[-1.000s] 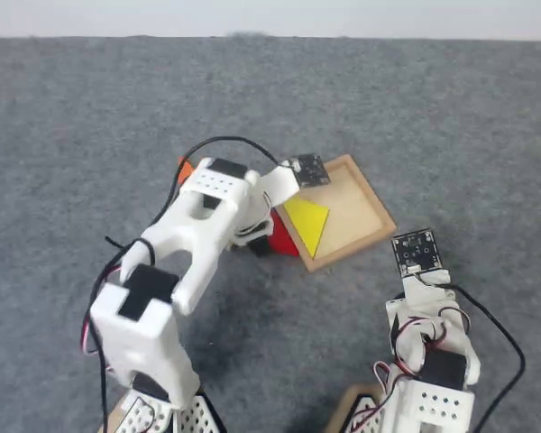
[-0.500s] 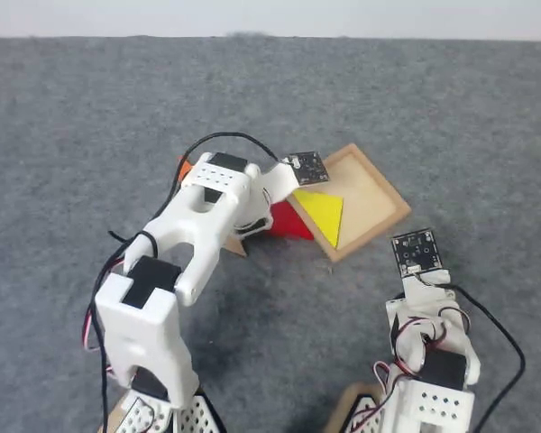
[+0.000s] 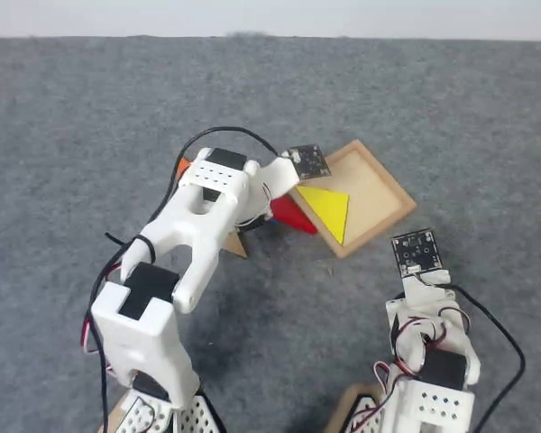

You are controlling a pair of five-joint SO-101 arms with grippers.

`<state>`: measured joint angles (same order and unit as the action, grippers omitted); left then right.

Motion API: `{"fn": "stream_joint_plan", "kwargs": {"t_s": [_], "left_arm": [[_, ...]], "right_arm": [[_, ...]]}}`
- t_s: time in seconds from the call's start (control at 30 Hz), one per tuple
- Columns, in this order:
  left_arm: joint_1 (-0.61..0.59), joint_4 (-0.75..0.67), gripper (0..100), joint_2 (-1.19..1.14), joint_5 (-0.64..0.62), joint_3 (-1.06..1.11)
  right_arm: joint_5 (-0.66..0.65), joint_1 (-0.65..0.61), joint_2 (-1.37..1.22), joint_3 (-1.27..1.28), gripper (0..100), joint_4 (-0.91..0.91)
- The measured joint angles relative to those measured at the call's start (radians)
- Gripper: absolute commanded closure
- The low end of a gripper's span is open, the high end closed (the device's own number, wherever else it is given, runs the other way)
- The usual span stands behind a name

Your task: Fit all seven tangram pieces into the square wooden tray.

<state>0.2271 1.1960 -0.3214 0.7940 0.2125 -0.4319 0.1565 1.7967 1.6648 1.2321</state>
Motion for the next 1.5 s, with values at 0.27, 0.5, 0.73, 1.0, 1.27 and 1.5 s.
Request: {"fn": "stream_joint_plan", "kwargs": {"t_s": [0.27,0.5,0.73,1.0,1.27,1.5], "left_arm": [[0.048,0.018,97,0.0,-0.044,-0.021],[0.103,0.005,97,0.012,-0.094,-0.06],[0.206,-0.018,97,0.012,-0.196,-0.16],[0.209,-0.15,97,0.014,-0.377,-0.163],[0.161,-0.041,99,0.018,-0.359,-0.078],[0.157,-0.087,99,0.018,-0.325,0.095]], "right_arm": [[0.0,0.0,0.0,0.0,99.0,0.0],[0.0,0.0,0.0,0.0,99.0,0.0],[0.0,0.0,0.0,0.0,99.0,0.0],[0.0,0.0,0.0,0.0,99.0,0.0],[0.0,0.0,0.0,0.0,99.0,0.0],[0.0,0.0,0.0,0.0,99.0,0.0]]}}
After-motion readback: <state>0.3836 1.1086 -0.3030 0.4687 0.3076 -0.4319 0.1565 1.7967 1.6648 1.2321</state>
